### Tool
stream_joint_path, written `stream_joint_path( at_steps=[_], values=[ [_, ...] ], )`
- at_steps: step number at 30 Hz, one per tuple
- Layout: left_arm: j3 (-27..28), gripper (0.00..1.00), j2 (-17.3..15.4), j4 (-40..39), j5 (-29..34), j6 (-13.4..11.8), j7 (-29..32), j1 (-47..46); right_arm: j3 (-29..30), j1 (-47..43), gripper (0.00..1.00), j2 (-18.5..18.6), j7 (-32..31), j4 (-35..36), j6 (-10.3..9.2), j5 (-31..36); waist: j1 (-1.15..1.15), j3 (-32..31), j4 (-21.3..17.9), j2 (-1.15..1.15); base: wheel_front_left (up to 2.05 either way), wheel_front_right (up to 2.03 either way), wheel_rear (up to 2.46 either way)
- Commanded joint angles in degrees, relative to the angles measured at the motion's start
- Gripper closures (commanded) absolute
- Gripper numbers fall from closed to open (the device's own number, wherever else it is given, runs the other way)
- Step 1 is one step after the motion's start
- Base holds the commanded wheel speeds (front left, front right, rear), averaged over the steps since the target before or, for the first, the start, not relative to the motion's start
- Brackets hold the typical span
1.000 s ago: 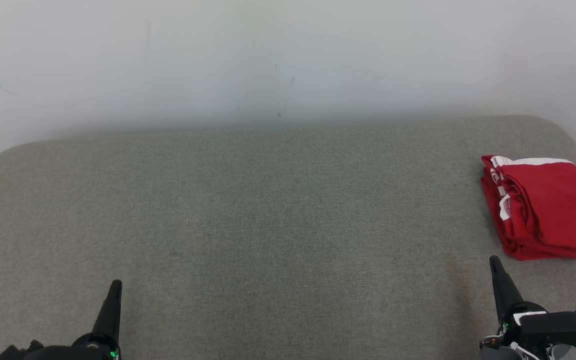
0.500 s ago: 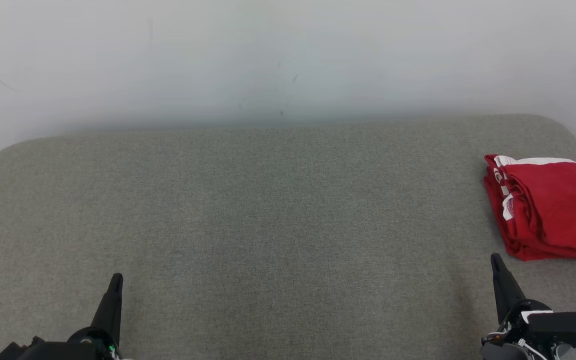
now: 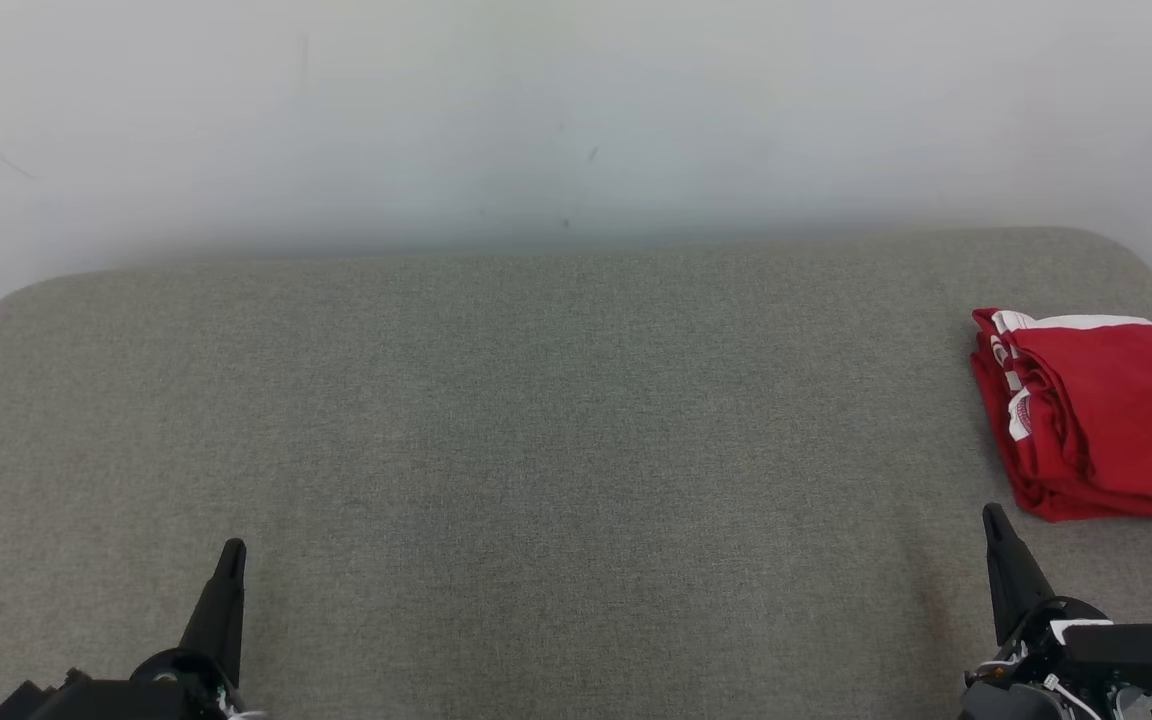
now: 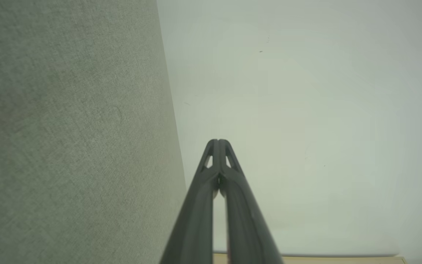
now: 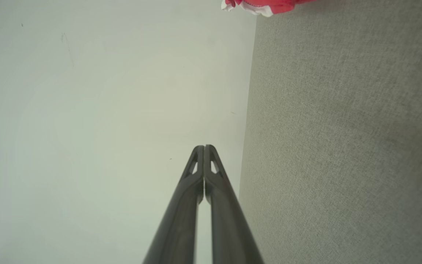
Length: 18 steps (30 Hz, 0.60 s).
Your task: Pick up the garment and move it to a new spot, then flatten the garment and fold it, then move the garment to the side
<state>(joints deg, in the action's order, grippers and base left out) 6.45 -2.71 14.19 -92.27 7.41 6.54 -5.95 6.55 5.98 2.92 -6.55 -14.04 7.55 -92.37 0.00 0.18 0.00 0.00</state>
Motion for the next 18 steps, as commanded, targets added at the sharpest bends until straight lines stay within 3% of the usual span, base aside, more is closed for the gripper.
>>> stream_joint_path(
  at_steps=[1,18],
  values=[
    [0.2,1.00,-0.3,-0.2,-0.3,0.2,0.2,-0.6,0.1,0.4,1.00,-0.1,-0.1,0.1,-0.12,-0.1,0.00,0.0,0.0,0.00,0.00,0.00,0.00],
    [0.2,1.00,-0.3,-0.2,-0.3,0.2,0.2,-0.6,0.1,0.4,1.00,-0.1,-0.1,0.1,-0.12,-0.1,0.00,0.0,0.0,0.00,0.00,0.00,0.00]
  ],
)
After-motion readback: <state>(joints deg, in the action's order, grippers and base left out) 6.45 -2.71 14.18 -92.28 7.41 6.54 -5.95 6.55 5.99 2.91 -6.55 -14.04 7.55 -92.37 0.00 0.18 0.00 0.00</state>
